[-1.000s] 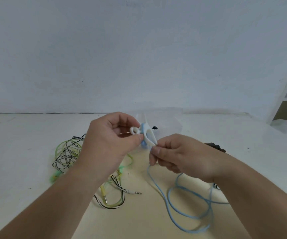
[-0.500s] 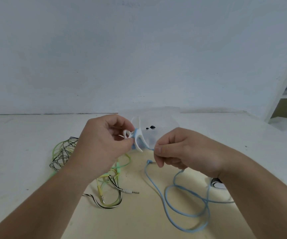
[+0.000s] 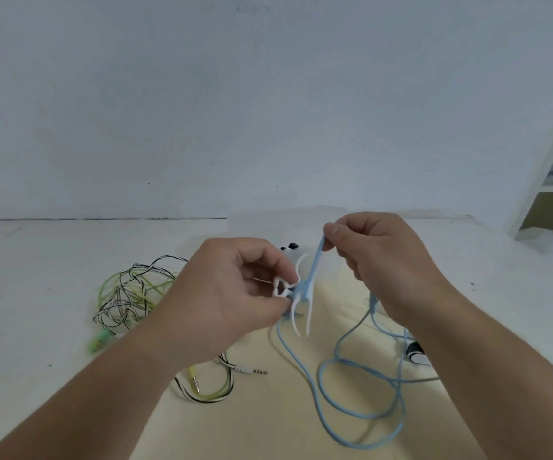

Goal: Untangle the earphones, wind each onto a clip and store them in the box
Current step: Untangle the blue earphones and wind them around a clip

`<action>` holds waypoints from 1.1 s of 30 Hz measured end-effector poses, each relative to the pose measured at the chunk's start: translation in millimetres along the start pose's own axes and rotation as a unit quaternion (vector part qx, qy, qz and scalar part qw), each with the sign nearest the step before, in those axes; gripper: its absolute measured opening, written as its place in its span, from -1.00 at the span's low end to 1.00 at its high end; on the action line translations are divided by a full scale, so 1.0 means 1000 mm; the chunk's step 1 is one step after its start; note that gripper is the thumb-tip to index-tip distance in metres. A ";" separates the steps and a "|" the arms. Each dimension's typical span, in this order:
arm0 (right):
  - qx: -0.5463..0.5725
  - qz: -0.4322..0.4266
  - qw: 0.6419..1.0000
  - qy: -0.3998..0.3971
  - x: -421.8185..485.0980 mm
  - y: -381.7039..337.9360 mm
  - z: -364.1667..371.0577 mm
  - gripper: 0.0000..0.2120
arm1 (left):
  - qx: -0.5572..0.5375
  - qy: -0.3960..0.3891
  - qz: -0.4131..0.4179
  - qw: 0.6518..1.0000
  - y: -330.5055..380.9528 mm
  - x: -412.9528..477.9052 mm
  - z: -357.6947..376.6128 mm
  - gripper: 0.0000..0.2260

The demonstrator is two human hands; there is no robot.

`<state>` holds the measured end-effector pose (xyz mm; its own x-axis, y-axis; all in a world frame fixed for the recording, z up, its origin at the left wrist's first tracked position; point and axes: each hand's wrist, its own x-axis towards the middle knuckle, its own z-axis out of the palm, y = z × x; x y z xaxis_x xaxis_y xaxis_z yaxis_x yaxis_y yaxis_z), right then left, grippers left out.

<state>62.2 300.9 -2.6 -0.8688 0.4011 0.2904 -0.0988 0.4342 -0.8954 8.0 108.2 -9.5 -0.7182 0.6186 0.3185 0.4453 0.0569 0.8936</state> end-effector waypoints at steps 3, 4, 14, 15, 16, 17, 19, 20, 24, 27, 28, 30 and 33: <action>-0.074 0.028 0.995 -0.061 -0.002 0.003 0.001 -0.76 | -0.084 0.015 0.014 0.996 0.004 0.001 0.000 -0.81; -0.100 0.033 0.990 -0.094 -0.003 0.003 0.002 -0.77 | -0.105 0.036 0.018 0.994 0.004 0.001 0.000 -0.81; 0.001 -0.014 0.935 -0.355 -0.014 -0.001 0.011 -0.72 | 0.022 0.209 -0.018 0.977 -0.009 0.008 -0.006 -0.77; -0.013 -0.029 0.940 -0.341 -0.013 -0.002 0.009 -0.73 | 0.030 0.198 -0.016 0.980 -0.009 0.007 -0.006 -0.76; -0.024 -0.040 0.943 -0.331 -0.013 -0.003 0.007 -0.73 | 0.033 0.189 -0.014 0.981 -0.008 0.007 -0.005 -0.76; -0.024 -0.042 0.944 -0.326 -0.012 -0.003 0.005 -0.72 | 0.034 0.182 -0.011 0.983 -0.007 0.007 -0.005 -0.76; 0.006 -0.027 0.947 -0.320 -0.010 -0.003 0.002 -0.69 | 0.035 0.178 -0.009 0.983 -0.005 0.007 -0.006 -0.77; 0.021 -0.020 0.948 -0.317 -0.009 -0.003 0.001 -0.68 | 0.034 0.179 -0.008 0.983 -0.004 0.007 -0.006 -0.77; 0.037 -0.033 0.947 -0.318 -0.010 -0.003 -0.001 -0.65 | 0.040 0.169 -0.010 0.985 -0.002 0.006 -0.007 -0.79; 0.061 -0.043 0.951 -0.299 -0.009 -0.002 -0.003 -0.63 | 0.052 0.153 -0.012 0.987 -0.003 0.006 -0.009 -0.78; 0.059 -0.045 0.953 -0.294 -0.009 -0.002 -0.003 -0.62 | 0.072 0.151 -0.011 0.986 -0.005 0.006 -0.008 -0.77; 0.041 -0.052 0.953 -0.296 -0.009 -0.004 -0.003 -0.64 | 0.150 0.142 0.003 0.978 -0.008 0.005 -0.006 -0.76; -0.015 -0.070 0.956 -0.285 -0.009 -0.005 -0.003 -0.74 | 0.212 0.091 0.016 0.973 -0.008 0.000 0.003 -0.74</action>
<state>72.3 297.6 -0.2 -0.9722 -0.1631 0.1680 -0.2268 0.4772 -0.8490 5.4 110.2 -17.8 -0.7659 0.4790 0.4288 0.6217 0.3821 0.6837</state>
